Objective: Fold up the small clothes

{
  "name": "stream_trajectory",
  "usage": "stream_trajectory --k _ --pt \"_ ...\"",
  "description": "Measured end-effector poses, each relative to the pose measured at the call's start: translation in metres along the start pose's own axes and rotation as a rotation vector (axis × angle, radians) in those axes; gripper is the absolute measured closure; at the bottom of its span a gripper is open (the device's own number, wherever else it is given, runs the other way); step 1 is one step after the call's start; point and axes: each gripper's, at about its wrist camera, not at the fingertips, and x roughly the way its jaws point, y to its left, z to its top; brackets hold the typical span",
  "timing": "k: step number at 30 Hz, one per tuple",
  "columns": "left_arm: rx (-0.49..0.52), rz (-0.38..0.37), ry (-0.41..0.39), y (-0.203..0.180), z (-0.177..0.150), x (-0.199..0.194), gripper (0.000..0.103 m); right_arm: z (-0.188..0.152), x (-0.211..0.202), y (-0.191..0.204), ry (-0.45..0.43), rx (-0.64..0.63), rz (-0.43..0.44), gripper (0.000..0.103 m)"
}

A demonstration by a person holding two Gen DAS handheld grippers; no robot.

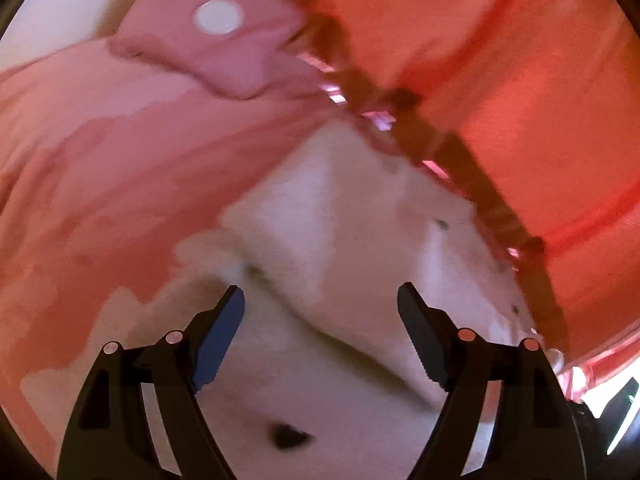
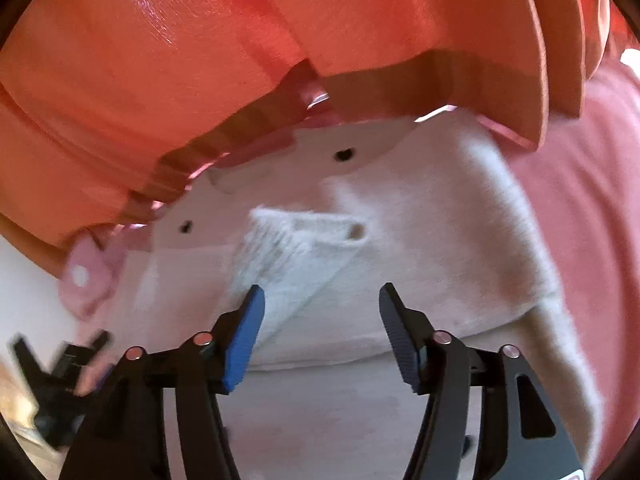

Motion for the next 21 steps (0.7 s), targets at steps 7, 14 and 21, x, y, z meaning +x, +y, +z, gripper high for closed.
stream_trajectory --k 7,14,21 --pt "-0.129 -0.078 0.0 0.027 0.024 0.002 0.028 0.002 0.004 -0.015 0.048 0.129 0.075 0.038" --pt "-0.211 -0.116 0.014 0.037 0.029 -0.002 0.028 0.003 -0.003 -0.01 0.026 0.136 0.098 0.033" --pt "-0.151 -0.064 0.002 0.028 0.025 0.0 0.031 -0.001 0.024 -0.013 0.051 0.083 0.01 0.042"
